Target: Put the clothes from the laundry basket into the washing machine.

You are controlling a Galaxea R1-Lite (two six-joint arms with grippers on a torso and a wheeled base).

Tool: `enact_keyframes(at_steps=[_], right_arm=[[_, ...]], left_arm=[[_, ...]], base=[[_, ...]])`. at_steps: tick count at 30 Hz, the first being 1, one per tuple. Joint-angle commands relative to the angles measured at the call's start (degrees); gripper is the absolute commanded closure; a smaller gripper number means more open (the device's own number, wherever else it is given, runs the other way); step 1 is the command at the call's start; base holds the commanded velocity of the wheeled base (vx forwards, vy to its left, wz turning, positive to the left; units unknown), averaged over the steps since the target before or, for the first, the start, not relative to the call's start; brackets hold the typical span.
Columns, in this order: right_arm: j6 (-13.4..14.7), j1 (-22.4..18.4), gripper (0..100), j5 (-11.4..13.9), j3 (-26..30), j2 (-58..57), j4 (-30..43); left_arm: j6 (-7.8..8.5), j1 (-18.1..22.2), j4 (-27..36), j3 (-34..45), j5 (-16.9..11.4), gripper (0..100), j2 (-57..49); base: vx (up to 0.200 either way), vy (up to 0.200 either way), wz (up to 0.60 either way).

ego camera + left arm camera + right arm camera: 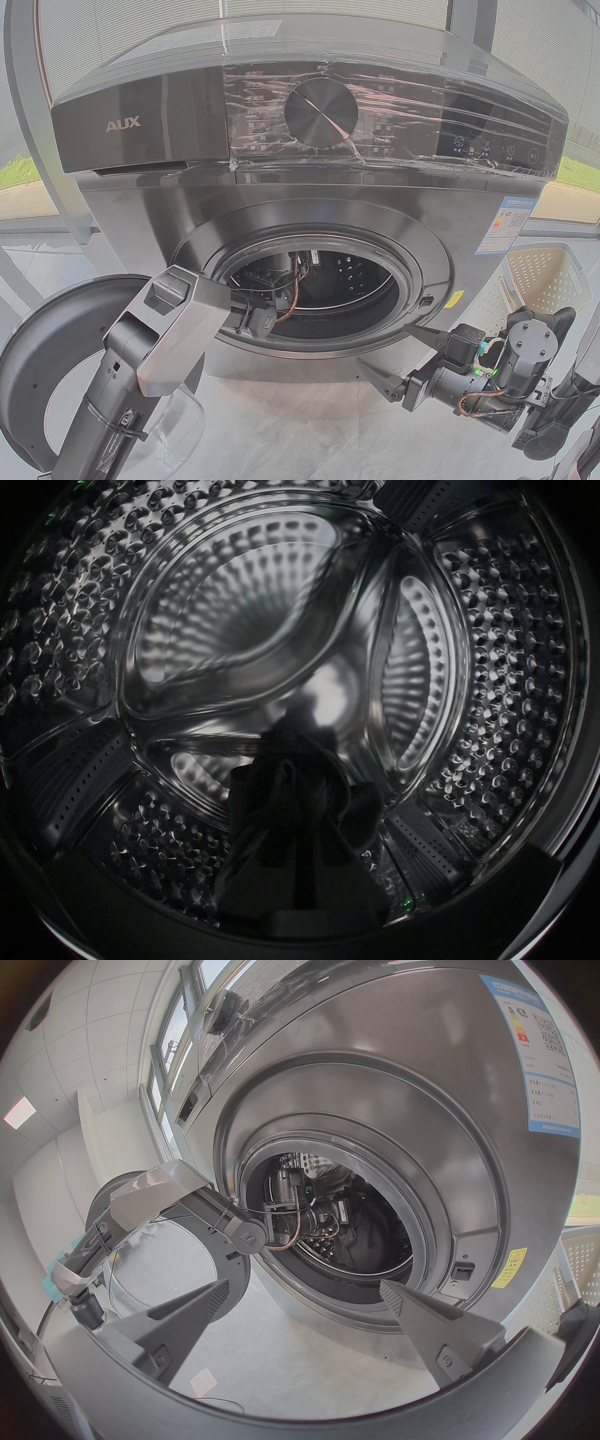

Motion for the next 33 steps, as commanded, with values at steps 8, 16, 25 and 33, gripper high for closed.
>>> enact_keyframes(at_steps=[8, 16, 25, 33], right_arm=[[0.0, 0.0, 0, -0.1, 0.1, -0.1, 0.0], [0.0, -0.1, 0, -0.1, 0.2, -0.1, 0.0], [0.1, -0.6, 0, -0.1, 0.5, -0.8, 0.0], [0.1, -1.1, 0, -0.6, 2.2, -2.8, 0.0]], left_arm=[[-0.68, -0.6, 0.0, 0.9, 0.1, 0, 0.1], [-1.03, -6.7, -0.5, 19.6, -0.4, 0, -9.2], [-0.94, -13.1, -6.4, 39.4, -0.6, 0, -16.3], [-2.35, -16.1, -13.3, 57.4, -0.6, 0, -30.7]], base=[[0.0, 0.0, 0.0], [0.0, 0.0, 0.0], [0.0, 0.0, 0.0], [0.0, 0.0, 0.0]])
